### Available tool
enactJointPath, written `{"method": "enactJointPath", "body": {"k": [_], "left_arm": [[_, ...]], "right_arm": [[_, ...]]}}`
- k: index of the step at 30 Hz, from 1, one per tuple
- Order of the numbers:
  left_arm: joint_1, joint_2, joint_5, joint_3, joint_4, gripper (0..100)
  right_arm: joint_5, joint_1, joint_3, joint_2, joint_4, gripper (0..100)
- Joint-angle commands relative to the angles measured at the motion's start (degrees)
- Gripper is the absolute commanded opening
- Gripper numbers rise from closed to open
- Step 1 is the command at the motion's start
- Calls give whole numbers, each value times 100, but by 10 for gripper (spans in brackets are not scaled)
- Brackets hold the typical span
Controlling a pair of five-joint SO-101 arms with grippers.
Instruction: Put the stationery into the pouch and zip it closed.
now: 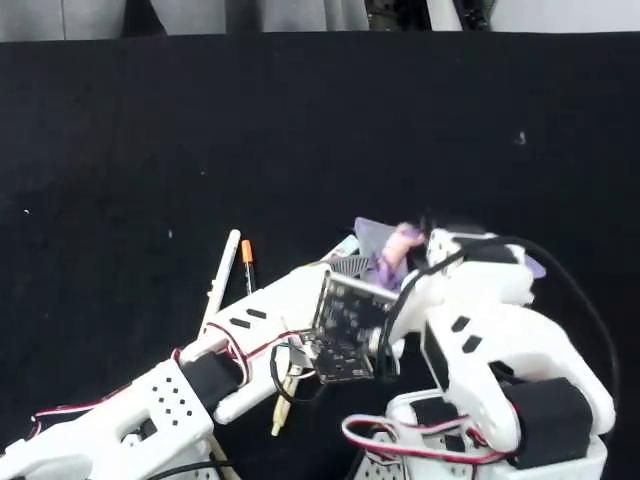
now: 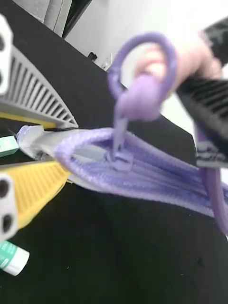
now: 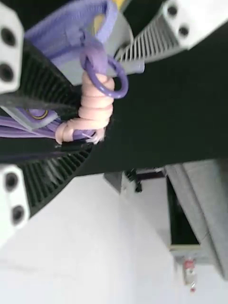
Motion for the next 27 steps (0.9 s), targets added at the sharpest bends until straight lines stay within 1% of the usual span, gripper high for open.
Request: {"method": "enactJointPath", "body": {"k": [1, 5, 11, 12, 15, 18, 22, 24, 27], "left_arm": [[84, -62, -18, -57, -97, 29], [-145, -62, -18, 40, -97, 29], [-963, -70, 0, -75, -88, 29], [-1086, -70, 79, -92, -79, 28], [-1508, -79, 615, -268, 114, 28], [-1868, -123, 1081, -822, 967, 28], [-2053, -659, 1310, -1578, 2400, 28], [-2035, -1160, 1319, -1842, 3051, 28], [-2079, -2136, 1310, -2009, 3771, 28]], "right_arm": [[18, 580, -303, -13, -668, 11], [9, 800, -303, -31, -730, 11], [9, 1011, -286, -558, -738, 11], [18, 1055, -286, -620, -738, 11], [18, 1169, -259, -690, -721, 11], [18, 1354, -259, -690, -738, 11], [18, 1512, 22, -690, -914, 11], [18, 1591, 374, -690, -1336, 11], [18, 1785, 927, -690, -2127, 11]]}}
